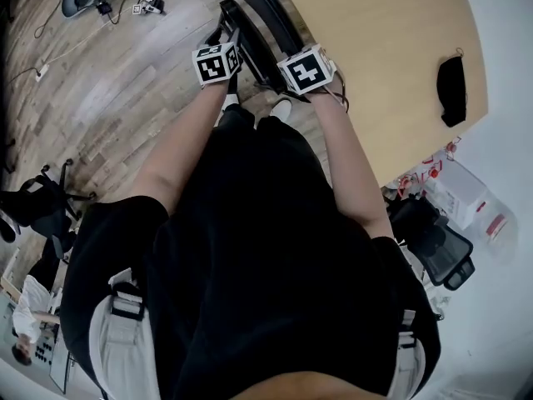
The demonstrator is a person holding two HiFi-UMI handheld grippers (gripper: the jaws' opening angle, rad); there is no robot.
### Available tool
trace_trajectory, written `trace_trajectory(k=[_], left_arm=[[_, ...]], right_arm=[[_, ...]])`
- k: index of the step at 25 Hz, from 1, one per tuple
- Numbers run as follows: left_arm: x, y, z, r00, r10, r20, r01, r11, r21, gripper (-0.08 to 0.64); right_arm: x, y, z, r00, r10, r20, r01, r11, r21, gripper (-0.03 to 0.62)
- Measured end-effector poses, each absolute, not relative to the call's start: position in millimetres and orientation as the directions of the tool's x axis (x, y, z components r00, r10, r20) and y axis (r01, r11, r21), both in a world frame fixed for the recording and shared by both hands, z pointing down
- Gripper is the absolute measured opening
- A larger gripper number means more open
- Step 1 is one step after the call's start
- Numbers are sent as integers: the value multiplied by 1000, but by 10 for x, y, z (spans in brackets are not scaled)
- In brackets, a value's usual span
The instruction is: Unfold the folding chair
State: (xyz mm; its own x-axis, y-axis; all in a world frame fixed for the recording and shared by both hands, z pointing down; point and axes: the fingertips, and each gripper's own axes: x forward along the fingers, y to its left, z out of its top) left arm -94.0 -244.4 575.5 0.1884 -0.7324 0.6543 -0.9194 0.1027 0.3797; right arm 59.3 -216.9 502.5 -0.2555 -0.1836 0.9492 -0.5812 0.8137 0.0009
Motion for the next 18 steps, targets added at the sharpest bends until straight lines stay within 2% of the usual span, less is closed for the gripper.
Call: trace_trajectory(k=[9,18], left_arm=[[-940,-2767,6372,173,-649,741,-835,302,460,207],[-873,-3010,6781,149,-589,794,-816,381,435,245]], right_arm=[[565,-2148,5094,-236,-177,956,-608,794,-3,83],[517,-2156,5132,-229,-170,959,-616,788,-7,81]])
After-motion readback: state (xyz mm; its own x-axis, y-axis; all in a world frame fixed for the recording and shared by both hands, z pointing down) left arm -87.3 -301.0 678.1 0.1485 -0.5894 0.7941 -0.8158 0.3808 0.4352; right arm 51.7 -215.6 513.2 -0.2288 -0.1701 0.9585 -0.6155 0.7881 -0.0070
